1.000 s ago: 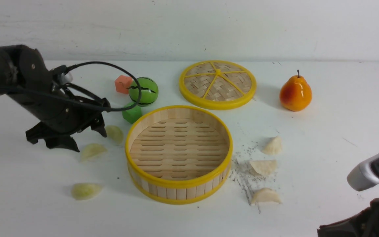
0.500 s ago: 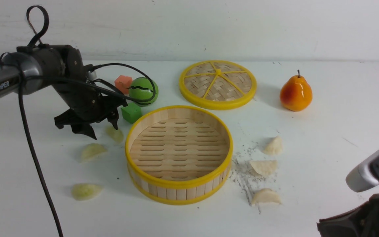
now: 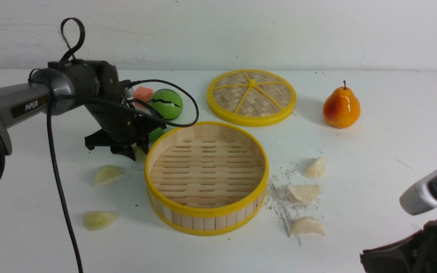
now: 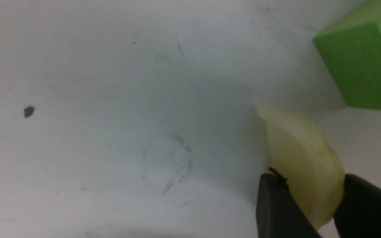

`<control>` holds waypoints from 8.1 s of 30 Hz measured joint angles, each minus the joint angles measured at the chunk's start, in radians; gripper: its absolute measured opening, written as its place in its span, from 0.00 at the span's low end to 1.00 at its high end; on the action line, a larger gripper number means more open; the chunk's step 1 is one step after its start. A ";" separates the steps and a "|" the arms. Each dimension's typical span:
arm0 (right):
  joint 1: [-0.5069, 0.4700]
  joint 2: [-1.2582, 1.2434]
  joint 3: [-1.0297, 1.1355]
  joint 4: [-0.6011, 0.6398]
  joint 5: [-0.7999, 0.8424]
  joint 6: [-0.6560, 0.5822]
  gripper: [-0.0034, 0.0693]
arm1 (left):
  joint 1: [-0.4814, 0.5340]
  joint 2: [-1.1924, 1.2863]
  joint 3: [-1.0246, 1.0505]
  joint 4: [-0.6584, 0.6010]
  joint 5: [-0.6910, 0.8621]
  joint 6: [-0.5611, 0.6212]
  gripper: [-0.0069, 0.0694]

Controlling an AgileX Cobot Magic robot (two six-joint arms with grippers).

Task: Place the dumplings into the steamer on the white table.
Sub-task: 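Reach for and grasp a dumpling on the table with the left gripper, then place the dumpling into the bamboo steamer basket with the left gripper, then reach for and grasp a dumpling on the table with the left gripper, then place the dumpling into the bamboo steamer basket with the left gripper, then reach for and grasp a dumpling on the table with the left gripper, then place the dumpling into the bamboo steamer basket with the left gripper, then reach for and grasp a dumpling lying on the table beside the steamer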

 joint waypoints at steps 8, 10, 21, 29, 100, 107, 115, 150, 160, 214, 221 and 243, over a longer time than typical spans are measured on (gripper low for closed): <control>0.000 0.000 0.000 0.002 0.000 -0.004 0.08 | -0.001 -0.128 0.001 0.038 0.019 0.061 0.38; 0.000 0.000 0.000 0.002 -0.004 -0.004 0.08 | -0.003 -0.191 0.001 -0.012 0.030 0.115 0.38; 0.000 0.000 0.000 0.000 -0.017 -0.004 0.08 | -0.151 -0.126 -0.006 -0.180 0.134 0.322 0.38; 0.000 0.000 0.000 0.000 -0.017 -0.006 0.08 | -0.153 -0.062 -0.005 -0.140 0.119 0.280 0.41; 0.000 0.000 0.000 0.006 -0.006 -0.007 0.15 | -0.275 -0.052 -0.054 -0.063 0.010 0.216 0.37; 0.000 0.000 0.000 0.010 -0.006 -0.007 0.16 | -0.280 -0.031 -0.054 -0.004 0.016 0.169 0.58; 0.000 0.000 0.000 0.015 -0.005 -0.007 0.16 | -0.281 -0.213 -0.048 0.084 0.263 0.272 0.67; 0.000 0.000 0.000 0.038 0.010 -0.007 0.18 | -0.061 -0.280 0.442 0.154 0.138 0.710 0.52; 0.000 0.000 0.000 0.036 0.004 -0.007 0.18 | -0.061 -0.242 0.296 0.123 0.233 0.310 0.09; 0.000 0.000 0.000 0.027 -0.014 -0.007 0.20 | -0.331 -0.046 -0.038 -0.096 -0.046 0.213 0.36; 0.000 0.000 0.000 0.029 -0.014 -0.007 0.21 | -0.331 -0.029 -0.038 -0.087 -0.052 0.213 0.59; 0.000 0.370 -0.334 -0.088 0.087 -0.012 0.59 | -0.332 -0.579 -0.201 -0.012 0.488 0.303 0.14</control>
